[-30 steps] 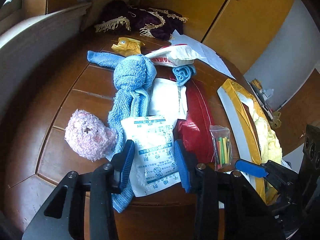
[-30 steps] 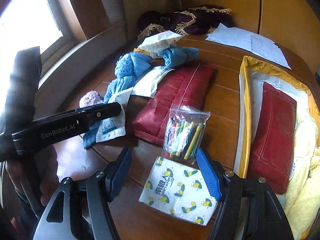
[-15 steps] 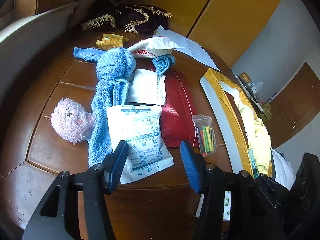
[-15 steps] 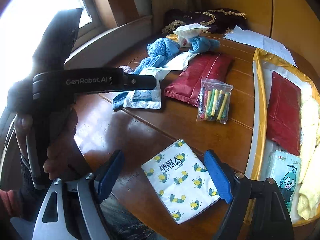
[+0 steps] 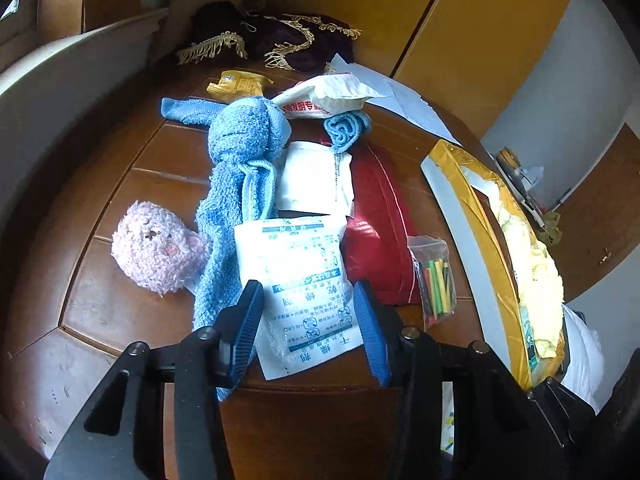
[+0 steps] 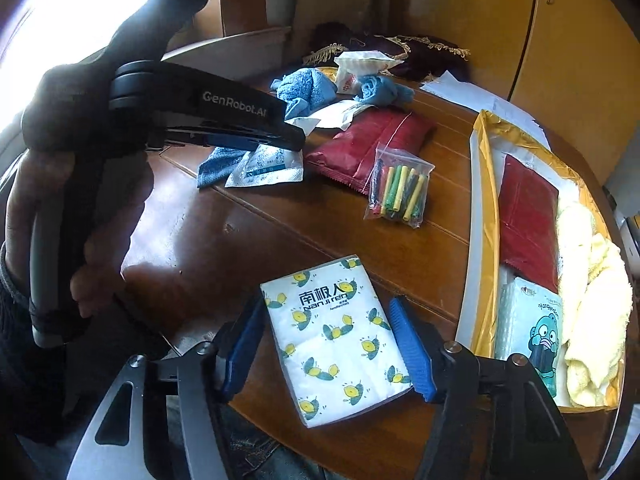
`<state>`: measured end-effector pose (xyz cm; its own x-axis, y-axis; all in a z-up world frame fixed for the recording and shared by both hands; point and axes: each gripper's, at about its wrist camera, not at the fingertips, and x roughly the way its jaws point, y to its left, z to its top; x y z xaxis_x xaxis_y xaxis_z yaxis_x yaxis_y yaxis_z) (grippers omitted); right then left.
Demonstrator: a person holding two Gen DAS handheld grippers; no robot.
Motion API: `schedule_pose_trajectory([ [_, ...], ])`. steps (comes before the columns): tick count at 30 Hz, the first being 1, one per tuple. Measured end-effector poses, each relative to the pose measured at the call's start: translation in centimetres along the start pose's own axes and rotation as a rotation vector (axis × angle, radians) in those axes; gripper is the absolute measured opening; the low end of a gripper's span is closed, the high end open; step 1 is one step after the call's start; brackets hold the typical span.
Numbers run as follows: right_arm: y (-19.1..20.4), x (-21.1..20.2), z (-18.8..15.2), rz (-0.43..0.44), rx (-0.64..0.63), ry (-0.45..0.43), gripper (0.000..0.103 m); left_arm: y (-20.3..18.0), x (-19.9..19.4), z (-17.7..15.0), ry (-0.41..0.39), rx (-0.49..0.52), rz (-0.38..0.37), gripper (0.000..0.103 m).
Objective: Organize soft objects
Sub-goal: 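Grasp the white printed packet with the left tool while the right tool grasps the lemon-print tissue pack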
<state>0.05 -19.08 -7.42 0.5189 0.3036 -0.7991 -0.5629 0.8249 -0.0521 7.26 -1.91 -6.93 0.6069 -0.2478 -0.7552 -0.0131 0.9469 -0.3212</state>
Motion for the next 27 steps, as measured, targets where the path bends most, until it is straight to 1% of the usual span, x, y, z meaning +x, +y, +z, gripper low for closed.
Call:
schedule_pose_trajectory([
  [1, -0.1, -0.1, 0.0, 0.002, 0.006, -0.007, 0.064, -0.2, 0.0, -0.1, 0.002, 0.006, 0.000, 0.045],
  [3, -0.5, -0.3, 0.0, 0.009, 0.023, -0.021, 0.062, -0.4, 0.2, 0.1, 0.006, 0.007, 0.004, 0.049],
  [7, -1.0, -0.6, 0.0, 0.045, 0.057, -0.045, 0.061, -0.4, 0.5, 1.1, -0.005, -0.030, 0.014, 0.051],
  [9, -0.9, -0.5, 0.0, 0.038, 0.052, -0.047, 0.061, -0.7, 0.8, 1.5, -0.013, -0.026, 0.055, 0.052],
  [11, -0.9, -0.5, -0.1, 0.037, 0.052, -0.048, 0.061, -1.1, 1.2, 1.8, -0.031, -0.016, 0.140, 0.052],
  [12, -0.9, -0.5, -0.1, 0.040, 0.054, -0.050, 0.061, -1.2, 1.7, 1.8, -0.023, -0.012, 0.164, 0.052],
  [14, -1.0, -0.5, -0.1, 0.042, 0.054, -0.054, 0.061, -1.5, 2.1, 1.6, -0.019, 0.006, 0.184, 0.050],
  [16, -0.9, -0.5, -0.2, 0.041, 0.056, -0.058, 0.061, -1.7, 1.7, 1.2, -0.036, 0.027, 0.203, 0.039],
  [17, -1.0, -0.5, -0.1, 0.045, 0.059, -0.061, 0.061, -1.9, 1.3, 0.9, -0.045, 0.036, 0.197, 0.031],
  [18, -1.1, -0.6, -0.1, 0.054, 0.067, -0.065, 0.061, -1.9, 0.9, 0.6, -0.049, 0.041, 0.188, 0.027],
  [21, -1.6, -0.9, -0.1, 0.079, 0.094, -0.080, 0.060, -1.9, 0.0, -0.3, -0.052, 0.043, 0.143, 0.022],
  [24, -1.8, -1.0, -0.1, 0.088, 0.114, -0.096, 0.059, -1.6, -0.8, -0.7, -0.054, 0.031, 0.059, 0.019],
  [27, -2.4, -1.2, 0.1, 0.125, 0.156, -0.117, 0.059, -1.3, -1.7, -0.8, -0.057, -0.009, -0.050, 0.016],
])
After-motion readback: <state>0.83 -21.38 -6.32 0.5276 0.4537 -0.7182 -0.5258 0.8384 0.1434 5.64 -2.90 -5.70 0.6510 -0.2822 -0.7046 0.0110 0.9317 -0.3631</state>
